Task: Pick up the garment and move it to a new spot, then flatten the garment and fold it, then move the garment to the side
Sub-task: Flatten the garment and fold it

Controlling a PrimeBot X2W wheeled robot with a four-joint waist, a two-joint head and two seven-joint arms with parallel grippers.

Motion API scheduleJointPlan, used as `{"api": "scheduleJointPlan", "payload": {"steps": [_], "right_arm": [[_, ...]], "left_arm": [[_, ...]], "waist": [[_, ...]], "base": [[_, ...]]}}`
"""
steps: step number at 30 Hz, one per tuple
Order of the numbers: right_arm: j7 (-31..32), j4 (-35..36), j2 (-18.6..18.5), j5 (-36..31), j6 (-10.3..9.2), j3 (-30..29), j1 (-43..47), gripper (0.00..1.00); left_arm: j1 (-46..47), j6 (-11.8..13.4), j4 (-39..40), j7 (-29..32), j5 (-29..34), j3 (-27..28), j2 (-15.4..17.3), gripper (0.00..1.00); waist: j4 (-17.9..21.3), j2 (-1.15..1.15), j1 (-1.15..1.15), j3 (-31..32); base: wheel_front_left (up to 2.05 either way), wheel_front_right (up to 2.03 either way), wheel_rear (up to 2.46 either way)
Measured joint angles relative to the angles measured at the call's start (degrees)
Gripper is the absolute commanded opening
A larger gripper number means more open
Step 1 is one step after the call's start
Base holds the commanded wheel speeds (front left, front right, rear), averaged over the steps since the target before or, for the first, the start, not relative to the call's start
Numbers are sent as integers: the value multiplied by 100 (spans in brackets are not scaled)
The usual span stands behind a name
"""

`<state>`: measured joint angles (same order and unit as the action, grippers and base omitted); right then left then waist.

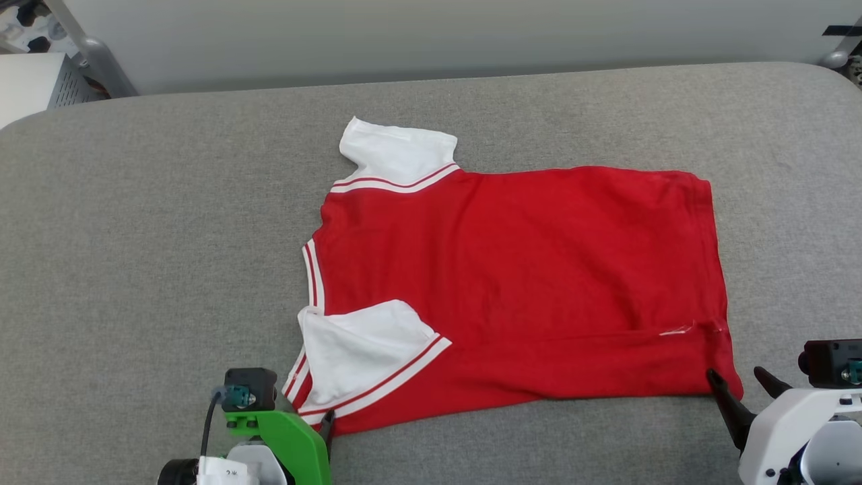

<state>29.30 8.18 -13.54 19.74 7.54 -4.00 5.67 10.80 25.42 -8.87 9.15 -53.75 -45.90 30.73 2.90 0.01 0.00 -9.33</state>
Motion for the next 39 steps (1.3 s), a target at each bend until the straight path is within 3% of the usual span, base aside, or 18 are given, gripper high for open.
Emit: {"api": "scheduleJointPlan", "payload": {"steps": [1,2,3,12,17,25,27,35,36,37,38,39], "right_arm": [[-18,-3,-2,0,0,5,0,100],[-29,-7,-8,0,0,8,2,100],[-30,-14,-19,0,0,7,6,100],[82,-114,-135,-51,0,-159,44,100],[263,-381,-115,-167,0,-326,40,100],[525,-826,148,-490,0,-509,-229,100],[525,-1043,312,-520,0,-626,-386,100],[575,-1399,392,-635,0,-702,-538,100],[595,-1429,390,-634,0,-686,-555,44],[600,-1445,390,-623,-1,-678,-563,15],[599,-1463,387,-590,-1,-680,-573,0],[598,-1492,374,-580,0,-671,-578,0]], "left_arm": [[23,-26,-26,36,-32,-7,-5,78],[46,-59,-46,81,-52,-12,-11,17],[60,-107,-69,120,-116,-11,-31,0],[43,-436,-18,-13,-327,43,-196,0],[-1,-378,456,-60,-316,102,-24,0],[-13,-502,1140,-76,-269,153,354,0],[-15,-498,1272,-76,-269,174,403,0],[-12,-495,1354,-19,-213,149,460,0],[-12,-498,1356,-1,-213,142,463,0],[-12,-501,1355,7,-213,131,467,0],[-12,-506,1346,8,-213,121,472,0],[-10,-511,1333,24,-212,115,476,0]], "waist": [[4,0,0,-14],[4,0,0,-16],[0,0,0,-11],[-147,0,0,230],[-312,0,0,311],[-453,0,0,165],[-490,0,0,64],[-564,0,0,-93],[-571,0,0,-106],[-576,0,0,-115],[-581,0,0,-125],[-585,0,0,-130]], "base": [[0,0,0],[0,0,0],[0,0,0],[0,0,0],[0,0,0],[0,0,0],[0,0,0],[0,0,0],[0,0,0],[0,0,0],[0,0,0],[0,0,0]]}}
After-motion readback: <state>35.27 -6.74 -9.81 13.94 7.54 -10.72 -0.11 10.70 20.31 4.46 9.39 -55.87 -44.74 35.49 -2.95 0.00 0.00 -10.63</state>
